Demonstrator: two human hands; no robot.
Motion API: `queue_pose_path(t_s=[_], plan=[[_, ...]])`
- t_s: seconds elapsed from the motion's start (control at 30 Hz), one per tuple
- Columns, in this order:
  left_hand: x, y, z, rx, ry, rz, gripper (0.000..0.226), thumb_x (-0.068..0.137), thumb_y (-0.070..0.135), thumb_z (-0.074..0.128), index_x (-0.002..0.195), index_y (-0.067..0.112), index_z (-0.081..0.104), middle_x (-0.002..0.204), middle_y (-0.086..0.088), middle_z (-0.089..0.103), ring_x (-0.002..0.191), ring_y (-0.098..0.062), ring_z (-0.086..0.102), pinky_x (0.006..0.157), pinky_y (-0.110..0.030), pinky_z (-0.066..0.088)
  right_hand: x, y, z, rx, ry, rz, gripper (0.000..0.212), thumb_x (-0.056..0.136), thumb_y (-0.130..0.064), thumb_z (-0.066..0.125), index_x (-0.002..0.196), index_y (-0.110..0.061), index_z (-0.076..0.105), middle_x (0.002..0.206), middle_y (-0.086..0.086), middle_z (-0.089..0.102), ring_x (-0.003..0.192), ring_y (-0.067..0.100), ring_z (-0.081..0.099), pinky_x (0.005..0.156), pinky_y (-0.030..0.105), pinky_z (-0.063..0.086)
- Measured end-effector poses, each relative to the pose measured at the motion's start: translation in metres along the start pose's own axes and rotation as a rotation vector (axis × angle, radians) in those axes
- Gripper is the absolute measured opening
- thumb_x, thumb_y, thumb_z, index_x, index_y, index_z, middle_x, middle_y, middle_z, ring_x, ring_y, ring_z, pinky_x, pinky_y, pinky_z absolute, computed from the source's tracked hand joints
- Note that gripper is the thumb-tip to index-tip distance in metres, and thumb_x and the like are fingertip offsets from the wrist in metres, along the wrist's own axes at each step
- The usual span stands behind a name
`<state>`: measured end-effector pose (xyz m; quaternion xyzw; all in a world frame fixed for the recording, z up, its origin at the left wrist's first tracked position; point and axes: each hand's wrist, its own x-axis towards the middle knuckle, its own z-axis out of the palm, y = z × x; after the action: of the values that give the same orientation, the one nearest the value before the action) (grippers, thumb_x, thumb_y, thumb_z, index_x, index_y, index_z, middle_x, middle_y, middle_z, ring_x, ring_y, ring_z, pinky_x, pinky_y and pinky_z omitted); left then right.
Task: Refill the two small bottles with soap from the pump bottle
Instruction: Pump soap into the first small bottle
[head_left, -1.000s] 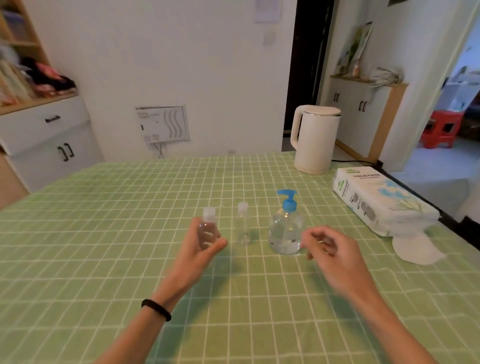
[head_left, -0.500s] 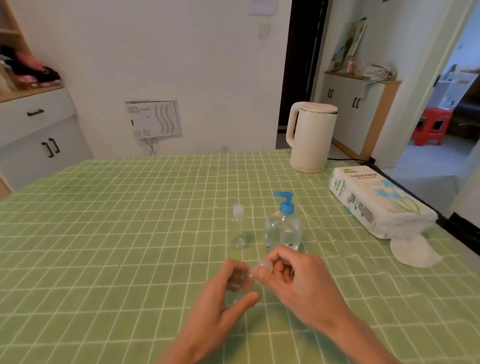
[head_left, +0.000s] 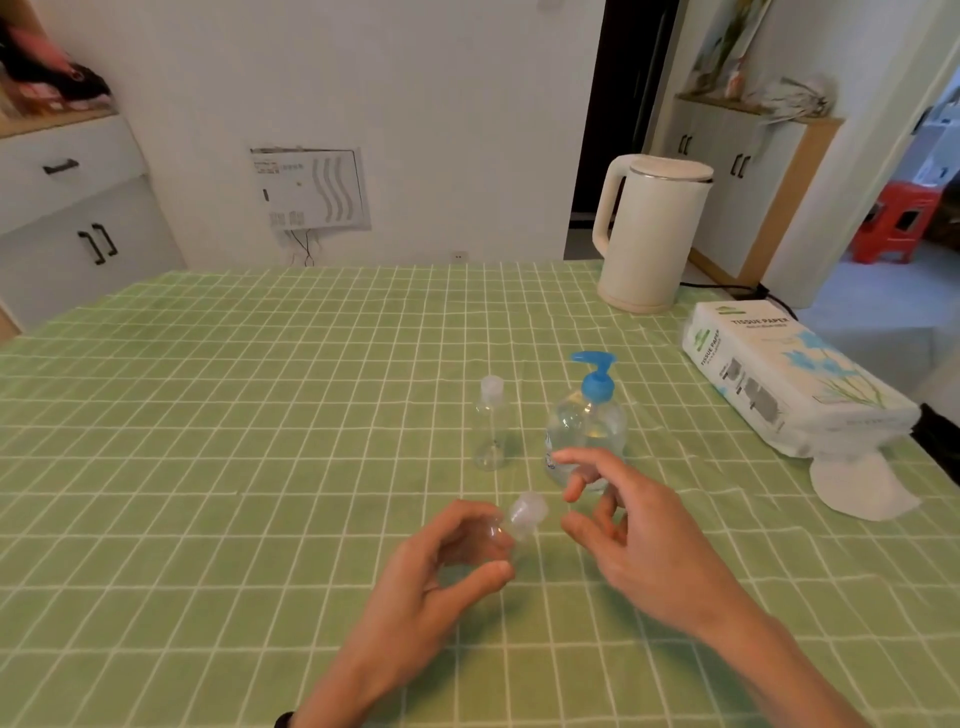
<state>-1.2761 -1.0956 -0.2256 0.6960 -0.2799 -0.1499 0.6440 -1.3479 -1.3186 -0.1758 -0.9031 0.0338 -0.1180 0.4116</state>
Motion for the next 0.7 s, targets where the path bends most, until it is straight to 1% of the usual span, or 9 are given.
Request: queue_pose_path(t_s=[0.03, 0.17, 0.27, 0.33, 0.47, 0.53, 0.63, 0.67, 0.7], plan=[[0.0, 0.0, -0.001, 0.006, -0.002, 0.0, 0.044, 0.085, 0.037, 0.079, 0.124, 0.02, 0.067, 0.117, -0.002, 0.078, 0.112, -0.022, 0.075, 0.101, -0.035, 0.058, -0.002, 0.003, -0.002, 0.009, 0.002, 0.007, 0.051, 0.095, -0.025, 0.079, 0.139, -0.044, 0.059, 0.112, -0.022, 0.061, 0.062, 0.014, 0.055, 0.064, 0.022, 0.052], [0.004, 0.0, 0.001, 0.047, -0.04, 0.013, 0.039, 0.089, 0.035, 0.078, 0.123, 0.021, 0.068, 0.116, -0.003, 0.077, 0.112, -0.024, 0.074, 0.103, -0.036, 0.057, -0.006, -0.001, 0.002, 0.031, -0.059, -0.034, 0.053, 0.086, -0.063, 0.072, 0.135, -0.049, 0.059, 0.115, -0.02, 0.063, 0.063, 0.011, 0.055, 0.063, 0.016, 0.05], [0.007, 0.001, 0.001, 0.048, -0.047, 0.009, 0.037, 0.088, 0.04, 0.078, 0.122, 0.03, 0.068, 0.118, -0.001, 0.077, 0.114, -0.022, 0.074, 0.103, -0.035, 0.057, -0.001, 0.001, 0.001, 0.008, -0.031, -0.025, 0.041, 0.094, -0.038, 0.078, 0.131, -0.045, 0.064, 0.114, -0.02, 0.065, 0.062, 0.012, 0.057, 0.065, 0.016, 0.05], [0.008, 0.001, 0.0, 0.05, -0.047, 0.0, 0.034, 0.088, 0.04, 0.078, 0.12, 0.034, 0.068, 0.117, -0.001, 0.077, 0.114, -0.022, 0.074, 0.103, -0.035, 0.057, -0.002, 0.004, -0.005, 0.019, -0.041, -0.003, 0.048, 0.095, -0.028, 0.079, 0.134, -0.047, 0.061, 0.115, -0.021, 0.065, 0.064, 0.008, 0.057, 0.066, 0.015, 0.05], [0.011, -0.003, 0.001, 0.076, -0.062, -0.002, 0.034, 0.089, 0.039, 0.078, 0.121, 0.036, 0.067, 0.118, 0.001, 0.077, 0.115, -0.022, 0.073, 0.103, -0.038, 0.057, -0.002, -0.002, -0.002, 0.016, -0.097, -0.032, 0.043, 0.083, -0.066, 0.07, 0.125, -0.058, 0.063, 0.114, -0.022, 0.064, 0.065, 0.012, 0.056, 0.064, 0.022, 0.052], [0.012, -0.003, 0.003, 0.093, -0.069, -0.003, 0.034, 0.089, 0.041, 0.077, 0.121, 0.036, 0.067, 0.118, 0.003, 0.077, 0.115, -0.022, 0.073, 0.102, -0.037, 0.057, 0.0, -0.006, 0.003, -0.001, -0.051, -0.077, 0.028, 0.084, -0.064, 0.069, 0.109, -0.051, 0.069, 0.106, -0.019, 0.067, 0.068, 0.018, 0.056, 0.065, 0.027, 0.052], [0.013, -0.007, 0.003, 0.072, -0.062, -0.017, 0.04, 0.088, 0.041, 0.077, 0.124, 0.026, 0.067, 0.119, 0.003, 0.077, 0.117, -0.02, 0.073, 0.104, -0.035, 0.057, 0.002, -0.005, 0.001, 0.055, 0.033, -0.125, 0.017, 0.087, -0.047, 0.073, 0.102, -0.04, 0.072, 0.092, -0.019, 0.068, 0.068, 0.012, 0.057, 0.058, 0.017, 0.044], [0.013, -0.008, 0.002, 0.049, -0.045, -0.023, 0.043, 0.087, 0.041, 0.078, 0.124, 0.023, 0.067, 0.119, 0.002, 0.078, 0.117, -0.019, 0.073, 0.104, -0.035, 0.057, 0.001, -0.002, -0.002, 0.103, 0.061, -0.112, 0.016, 0.087, -0.045, 0.073, 0.102, -0.04, 0.072, 0.088, -0.018, 0.068, 0.066, 0.014, 0.057, 0.053, 0.021, 0.043], [0.013, -0.009, 0.001, 0.022, -0.021, -0.029, 0.045, 0.085, 0.041, 0.078, 0.124, 0.022, 0.067, 0.119, 0.001, 0.078, 0.118, -0.019, 0.073, 0.104, -0.034, 0.057, 0.001, 0.003, -0.006, 0.153, 0.097, -0.081, 0.016, 0.086, -0.044, 0.073, 0.101, -0.04, 0.071, 0.087, -0.016, 0.07, 0.064, 0.02, 0.059, 0.05, 0.033, 0.045]])
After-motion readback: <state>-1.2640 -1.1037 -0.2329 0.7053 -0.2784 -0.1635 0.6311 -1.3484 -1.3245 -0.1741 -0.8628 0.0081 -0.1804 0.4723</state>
